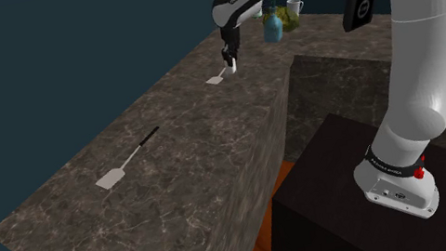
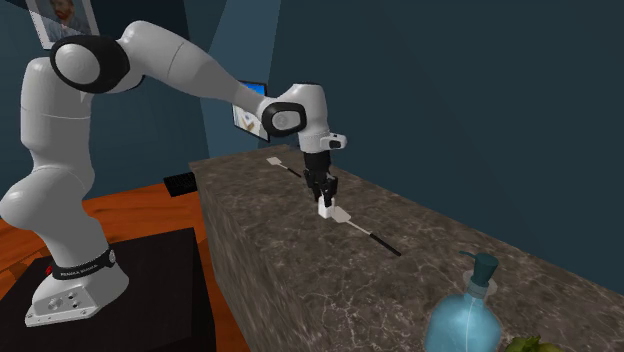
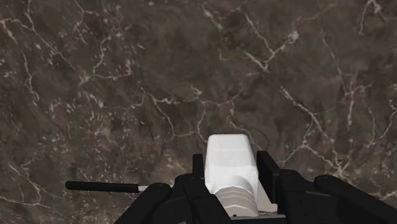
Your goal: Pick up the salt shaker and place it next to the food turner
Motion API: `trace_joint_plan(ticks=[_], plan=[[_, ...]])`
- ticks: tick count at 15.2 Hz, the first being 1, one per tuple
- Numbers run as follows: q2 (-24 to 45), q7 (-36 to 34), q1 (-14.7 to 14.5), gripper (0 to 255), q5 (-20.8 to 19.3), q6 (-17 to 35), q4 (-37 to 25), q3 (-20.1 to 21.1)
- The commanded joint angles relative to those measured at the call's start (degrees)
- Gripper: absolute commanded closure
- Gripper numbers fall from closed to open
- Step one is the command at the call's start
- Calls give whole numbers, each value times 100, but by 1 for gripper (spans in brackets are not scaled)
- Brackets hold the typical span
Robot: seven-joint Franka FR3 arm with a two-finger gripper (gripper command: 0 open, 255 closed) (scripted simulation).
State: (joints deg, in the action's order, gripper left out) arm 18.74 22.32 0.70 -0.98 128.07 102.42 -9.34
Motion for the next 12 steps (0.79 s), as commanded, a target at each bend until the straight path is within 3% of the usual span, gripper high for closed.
trace_joint_plan(ticks=[1,12], plan=[[-43,8,2,255,-4,-149,-105,-5],[-296,23,-9,255,-35,-908,-615,-18]])
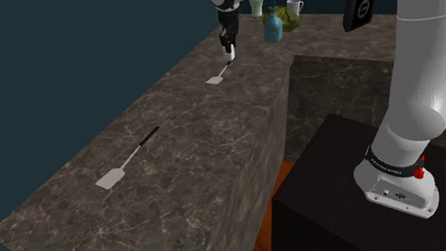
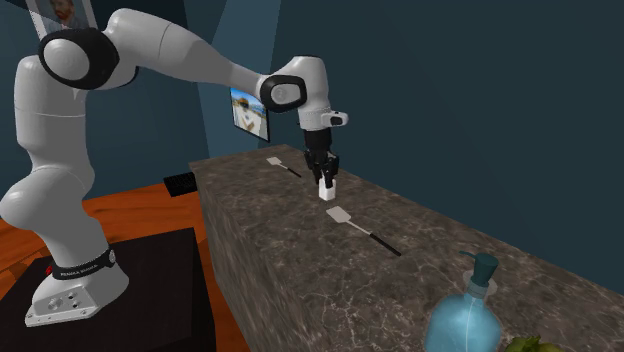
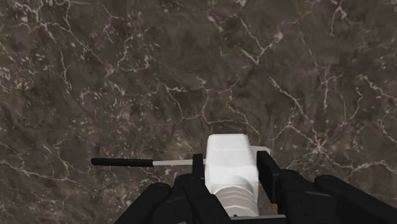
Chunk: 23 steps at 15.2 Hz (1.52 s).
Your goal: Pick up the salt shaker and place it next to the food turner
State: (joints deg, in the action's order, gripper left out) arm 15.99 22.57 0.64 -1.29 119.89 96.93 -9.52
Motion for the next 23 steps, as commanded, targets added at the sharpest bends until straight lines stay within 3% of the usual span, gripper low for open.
trace_joint_plan(ticks=[1,10,23], plan=[[-37,0,-3,255,-5,-161,-121,-1],[-127,23,-2,255,-11,-764,-636,-7],[119,-1613,-1046,255,-320,-1046,-1049,523]])
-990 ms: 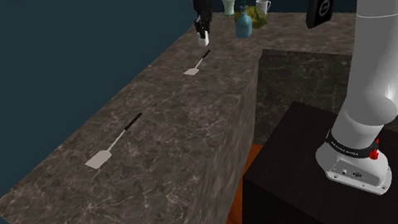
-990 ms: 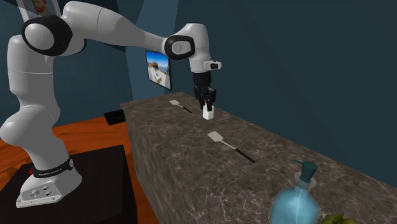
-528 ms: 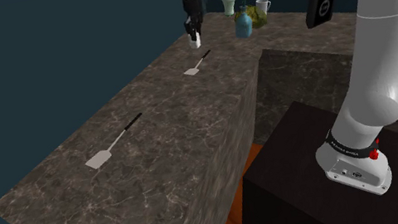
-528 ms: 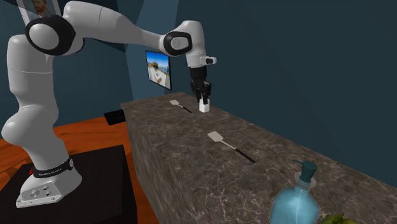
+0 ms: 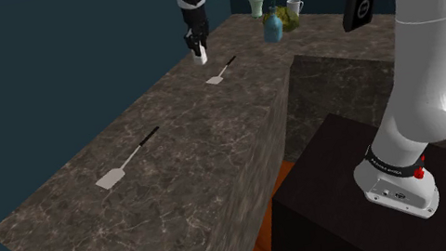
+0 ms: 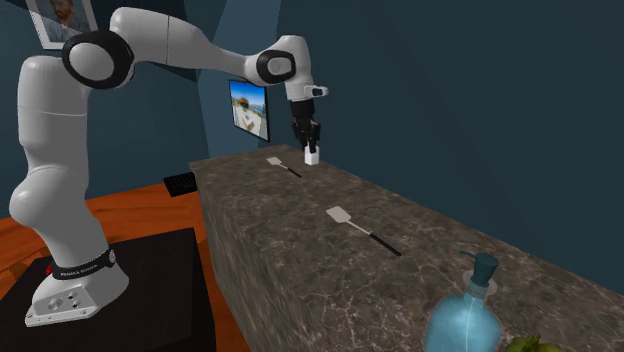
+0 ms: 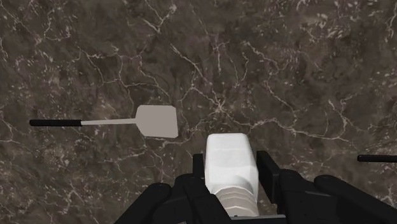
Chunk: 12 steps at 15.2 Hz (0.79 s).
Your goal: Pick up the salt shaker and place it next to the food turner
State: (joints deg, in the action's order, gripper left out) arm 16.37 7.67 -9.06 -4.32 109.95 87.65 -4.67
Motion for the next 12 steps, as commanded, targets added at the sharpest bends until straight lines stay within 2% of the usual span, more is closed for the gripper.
trace_joint_plan(ticks=[1,7,12], plan=[[139,-241,-154,255,-36,-92,-209,77],[614,-916,-628,255,-145,-412,-935,282],[1214,-1422,-1031,255,-229,-812,-1876,418]])
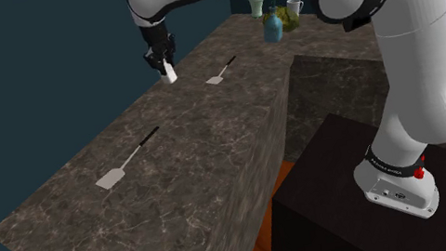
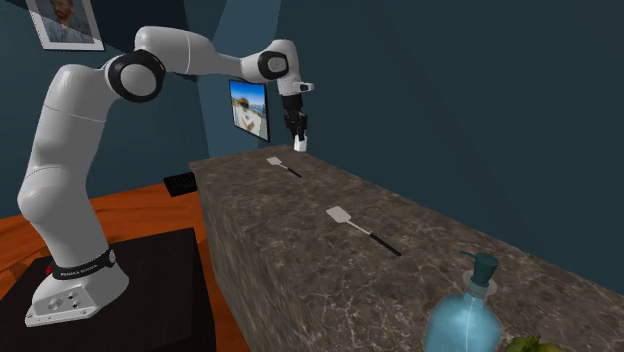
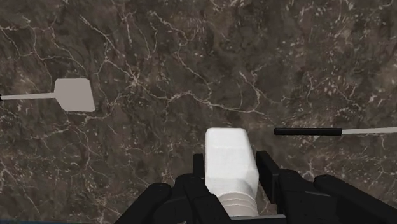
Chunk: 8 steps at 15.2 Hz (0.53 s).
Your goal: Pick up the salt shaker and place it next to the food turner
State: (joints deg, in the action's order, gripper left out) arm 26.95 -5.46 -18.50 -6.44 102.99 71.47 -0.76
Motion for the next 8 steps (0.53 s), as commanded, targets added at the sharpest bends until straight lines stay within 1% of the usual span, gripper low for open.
trace_joint_plan(ticks=[1,3,8], plan=[[306,-202,-170,255,-33,-218,-499,49],[680,-392,-349,255,-66,-478,-1108,91],[602,-439,-343,255,-75,-46,-595,90]])
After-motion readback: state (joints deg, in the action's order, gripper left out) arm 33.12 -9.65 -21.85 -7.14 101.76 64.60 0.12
